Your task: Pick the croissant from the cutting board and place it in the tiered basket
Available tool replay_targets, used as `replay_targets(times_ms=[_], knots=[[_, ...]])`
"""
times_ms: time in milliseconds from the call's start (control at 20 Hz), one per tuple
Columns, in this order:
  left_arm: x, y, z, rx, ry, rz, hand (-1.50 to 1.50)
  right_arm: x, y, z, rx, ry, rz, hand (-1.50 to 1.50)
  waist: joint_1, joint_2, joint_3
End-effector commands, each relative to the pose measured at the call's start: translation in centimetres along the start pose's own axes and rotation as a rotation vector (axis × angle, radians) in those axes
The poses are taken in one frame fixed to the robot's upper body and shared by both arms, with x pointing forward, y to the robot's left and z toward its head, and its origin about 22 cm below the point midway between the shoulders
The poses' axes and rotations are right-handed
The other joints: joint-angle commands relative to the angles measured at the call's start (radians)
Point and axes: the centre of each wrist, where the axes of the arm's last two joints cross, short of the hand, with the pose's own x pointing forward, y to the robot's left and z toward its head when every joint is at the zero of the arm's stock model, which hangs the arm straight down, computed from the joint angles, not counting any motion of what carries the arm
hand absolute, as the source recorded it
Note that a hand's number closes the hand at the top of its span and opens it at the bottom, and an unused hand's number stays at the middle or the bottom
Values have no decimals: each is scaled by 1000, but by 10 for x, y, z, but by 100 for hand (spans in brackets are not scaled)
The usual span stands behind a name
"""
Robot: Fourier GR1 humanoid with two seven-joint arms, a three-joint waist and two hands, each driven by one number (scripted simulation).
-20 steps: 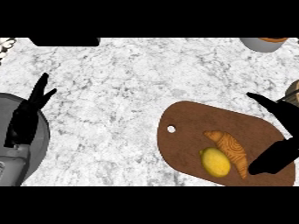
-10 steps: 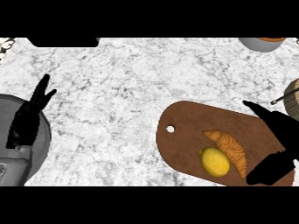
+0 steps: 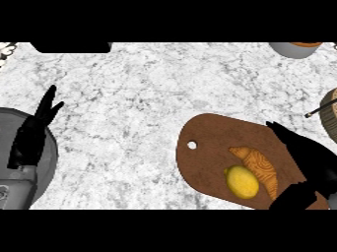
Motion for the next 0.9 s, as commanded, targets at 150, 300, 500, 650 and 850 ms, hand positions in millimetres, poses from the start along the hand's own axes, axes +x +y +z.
replay_targets(times_ms=[150, 300, 500, 650, 850], knots=[[-2, 21, -2, 9, 1, -1, 0, -4, 10, -10, 24, 90, 36, -150, 1, 0, 0], [14, 20, -9, 7, 11, 2, 0, 6, 23, -13, 29, 99, 13, -150, 1, 1, 0], [11, 1, 20, 6, -13, -6, 0, -4, 20, -22, 45, 101, 3, -150, 6, 0, 1], [17, -2, -7, 9, -5, 9, 0, 6, 26, -22, 56, 117, 26, -150, 1, 1, 0], [-1, 3, -2, 1, 3, 2, 0, -1, 27, -47, 82, 112, 26, -150, 3, 2, 0]])
